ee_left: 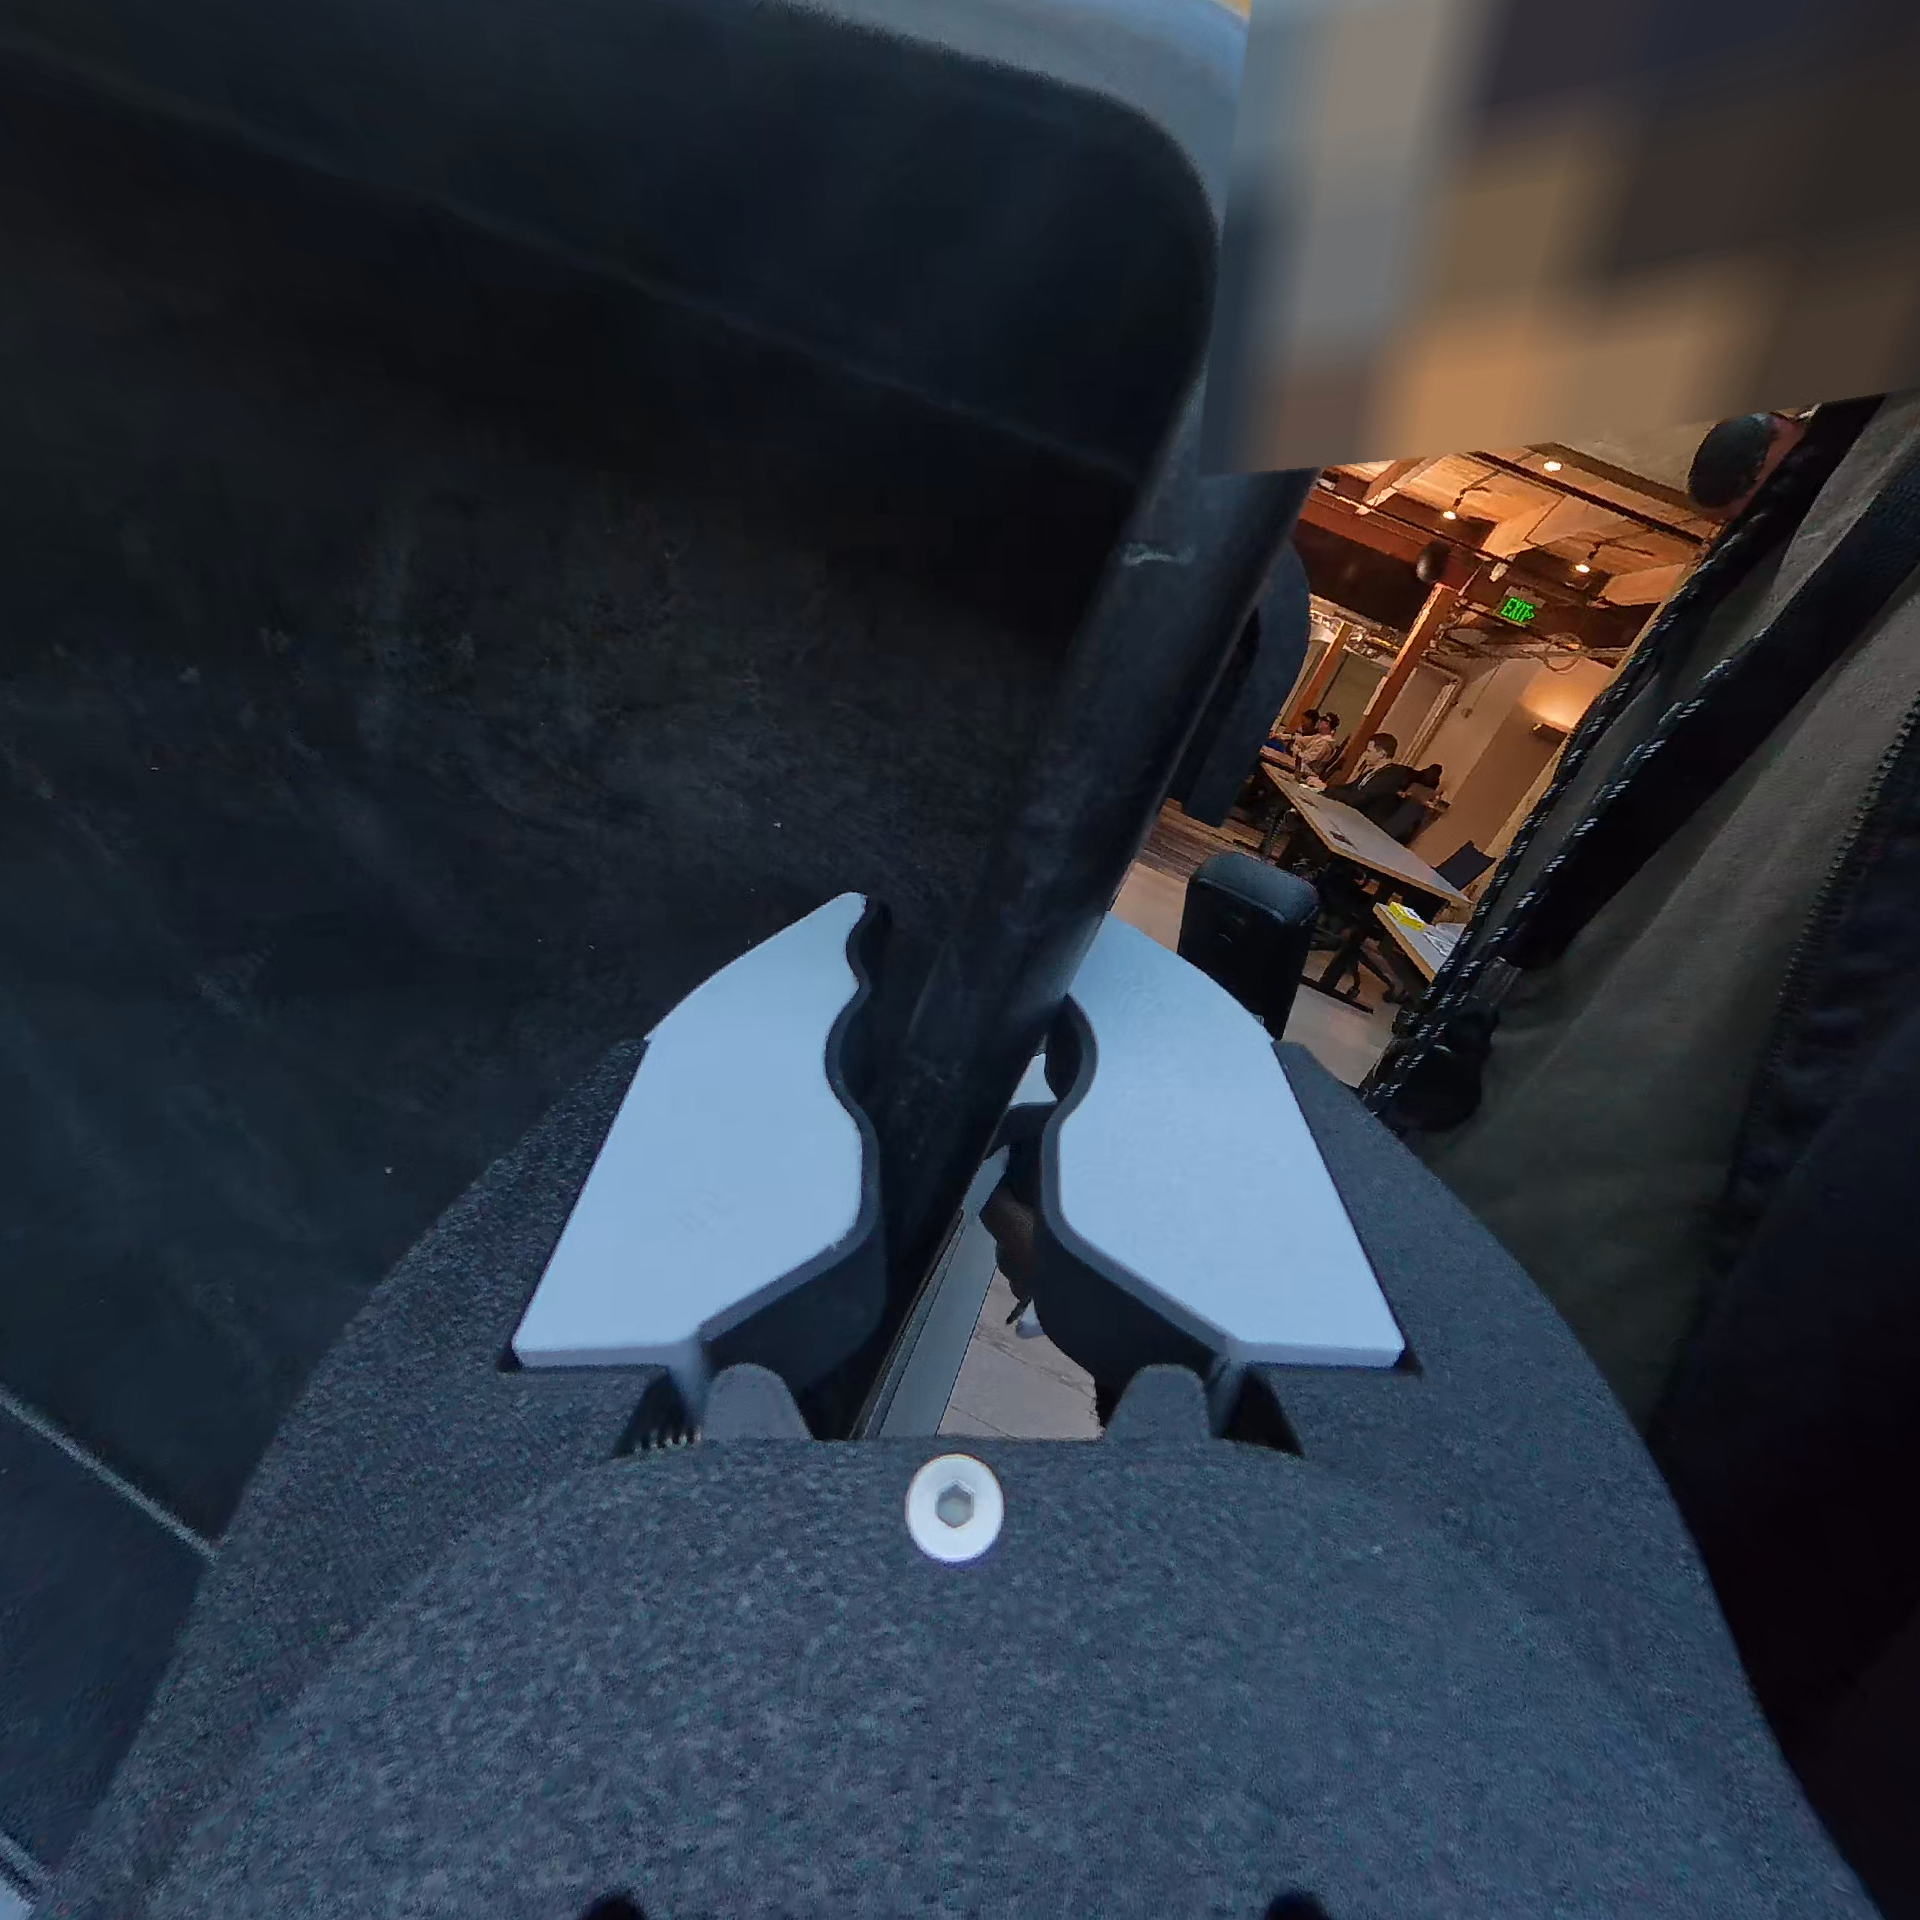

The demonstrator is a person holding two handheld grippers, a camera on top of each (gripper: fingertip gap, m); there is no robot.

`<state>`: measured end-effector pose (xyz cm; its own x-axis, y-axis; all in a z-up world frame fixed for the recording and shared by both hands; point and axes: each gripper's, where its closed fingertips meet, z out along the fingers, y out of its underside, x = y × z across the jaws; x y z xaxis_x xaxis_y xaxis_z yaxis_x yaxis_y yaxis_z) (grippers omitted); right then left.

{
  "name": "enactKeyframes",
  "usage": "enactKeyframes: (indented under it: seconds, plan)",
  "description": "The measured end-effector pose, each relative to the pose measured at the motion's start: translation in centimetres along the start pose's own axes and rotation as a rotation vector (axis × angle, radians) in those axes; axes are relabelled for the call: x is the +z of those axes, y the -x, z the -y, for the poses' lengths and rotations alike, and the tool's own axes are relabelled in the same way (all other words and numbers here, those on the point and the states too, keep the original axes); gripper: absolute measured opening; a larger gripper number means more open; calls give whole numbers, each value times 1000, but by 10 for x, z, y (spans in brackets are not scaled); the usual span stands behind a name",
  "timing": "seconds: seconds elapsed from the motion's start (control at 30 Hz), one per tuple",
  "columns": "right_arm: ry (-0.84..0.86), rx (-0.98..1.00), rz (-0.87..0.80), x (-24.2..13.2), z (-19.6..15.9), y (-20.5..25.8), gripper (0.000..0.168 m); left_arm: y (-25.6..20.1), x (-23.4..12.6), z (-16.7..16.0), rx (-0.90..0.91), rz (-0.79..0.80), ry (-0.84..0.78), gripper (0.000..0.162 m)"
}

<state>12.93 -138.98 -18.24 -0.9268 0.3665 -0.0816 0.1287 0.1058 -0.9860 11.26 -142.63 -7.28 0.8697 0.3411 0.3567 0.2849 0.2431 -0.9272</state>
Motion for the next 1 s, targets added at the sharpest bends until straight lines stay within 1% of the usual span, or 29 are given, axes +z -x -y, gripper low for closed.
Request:
enactKeyframes:
  seconds: [0.1,0.2,0.23,0.3,0.33,0.47,0.7,0.87,1.0]
  plan:
    - [58,-57,-18,21,0,1,59,0,0,0,0,-6,3,28]
    - [83,-65,-58,37,7,-5,69,0,-1,0,-2,-11,4,27]
    - [69,-70,-44,40,14,-3,59,-1,0,0,-3,-14,5,27]
    - [24,-84,-29,45,29,3,45,-1,0,0,-3,-22,6,26]
    - [36,-97,-62,47,30,1,45,-1,-1,0,-5,-24,3,26]
    - [53,-114,-88,47,30,1,43,-1,-2,1,-9,-30,-10,26]
    - [61,-160,-95,48,32,3,42,1,-8,3,-20,-31,-48,25]
    - [55,-208,-124,44,38,1,44,0,-8,6,-42,-52,-91,25]
    - [54,-177,-133,39,37,-1,47,-2,-3,3,-46,-70,-88,24]
